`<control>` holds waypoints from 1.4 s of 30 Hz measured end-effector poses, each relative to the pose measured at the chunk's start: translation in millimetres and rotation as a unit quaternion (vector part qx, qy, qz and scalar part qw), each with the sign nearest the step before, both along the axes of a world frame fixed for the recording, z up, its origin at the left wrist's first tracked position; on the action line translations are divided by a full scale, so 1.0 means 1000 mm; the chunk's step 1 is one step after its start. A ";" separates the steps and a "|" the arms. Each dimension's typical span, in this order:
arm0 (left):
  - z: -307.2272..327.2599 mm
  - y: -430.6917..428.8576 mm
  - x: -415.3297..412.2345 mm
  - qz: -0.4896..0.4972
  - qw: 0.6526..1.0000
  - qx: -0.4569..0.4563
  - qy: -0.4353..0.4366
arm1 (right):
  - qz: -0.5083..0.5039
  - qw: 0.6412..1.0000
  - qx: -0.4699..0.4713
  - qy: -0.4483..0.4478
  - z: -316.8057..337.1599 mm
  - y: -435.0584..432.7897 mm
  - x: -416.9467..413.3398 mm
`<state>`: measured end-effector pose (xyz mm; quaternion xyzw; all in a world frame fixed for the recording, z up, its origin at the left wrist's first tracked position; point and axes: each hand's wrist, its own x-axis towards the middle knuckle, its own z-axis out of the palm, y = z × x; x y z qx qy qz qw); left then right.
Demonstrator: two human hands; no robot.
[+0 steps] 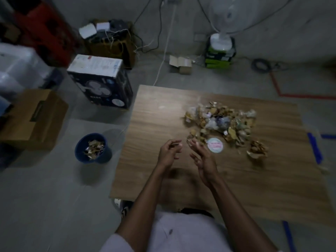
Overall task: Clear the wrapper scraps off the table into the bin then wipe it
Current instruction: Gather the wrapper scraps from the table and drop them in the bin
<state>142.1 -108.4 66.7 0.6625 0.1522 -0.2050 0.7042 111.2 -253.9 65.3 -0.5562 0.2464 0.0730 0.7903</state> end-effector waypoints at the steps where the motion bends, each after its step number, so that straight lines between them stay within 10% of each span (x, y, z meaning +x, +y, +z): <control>1: -0.004 -0.014 -0.006 -0.015 1.000 0.012 0.006 | -0.006 0.999 -0.030 -0.009 -0.002 -0.014 -0.007; 8: -0.037 -0.054 -0.034 -0.138 0.974 0.179 -0.029 | 0.065 0.892 -0.446 -0.014 -0.056 -0.065 -0.048; 19: -0.058 -0.081 -0.015 -0.067 0.988 0.118 0.071 | 0.171 0.760 -0.616 0.120 -0.118 -0.038 -0.028; 26: -0.053 -0.083 0.044 -0.036 0.987 0.150 0.045 | 0.118 0.790 -0.599 0.065 -0.097 -0.049 0.057; 35: -0.070 -0.111 0.066 -0.147 0.951 0.266 -0.052 | -0.222 0.775 -0.583 0.103 -0.089 -0.158 0.011; 42: -0.077 -0.152 0.061 -0.175 0.958 0.221 -0.059 | -0.075 0.851 -0.511 0.100 -0.102 -0.187 0.057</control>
